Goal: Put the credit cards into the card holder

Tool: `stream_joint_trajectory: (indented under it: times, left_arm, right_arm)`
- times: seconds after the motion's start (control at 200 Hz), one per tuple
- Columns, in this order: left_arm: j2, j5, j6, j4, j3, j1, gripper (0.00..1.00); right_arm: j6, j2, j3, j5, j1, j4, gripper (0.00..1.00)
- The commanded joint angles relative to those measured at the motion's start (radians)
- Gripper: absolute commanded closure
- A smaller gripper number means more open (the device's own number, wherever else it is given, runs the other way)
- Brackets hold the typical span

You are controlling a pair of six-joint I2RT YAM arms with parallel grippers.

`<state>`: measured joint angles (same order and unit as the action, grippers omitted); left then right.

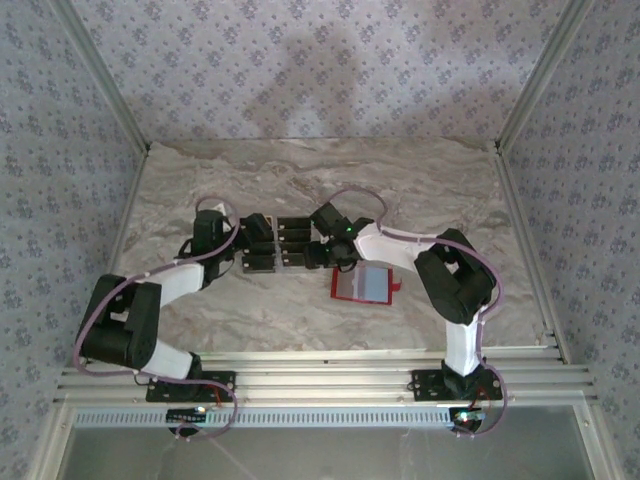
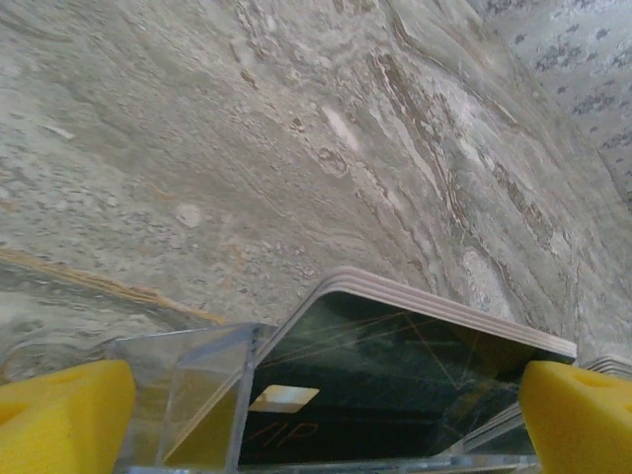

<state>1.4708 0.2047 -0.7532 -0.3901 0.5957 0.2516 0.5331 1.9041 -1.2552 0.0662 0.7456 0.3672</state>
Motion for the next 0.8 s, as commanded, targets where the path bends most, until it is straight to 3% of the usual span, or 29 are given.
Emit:
stream_joint_trajectory:
  times: [0.0, 0.8]
  left_arm:
    - [0.028, 0.000, 0.004, -0.018, 0.046, 0.025, 0.00]
    - [0.360, -0.028, 0.002, 0.004, 0.424, 0.209, 0.00]
  right_arm:
    - [-0.012, 0.015, -0.033, -0.018, -0.028, 0.025, 0.41]
    - [-0.071, -0.043, 0.050, 0.010, -0.265, 0.013, 0.41]
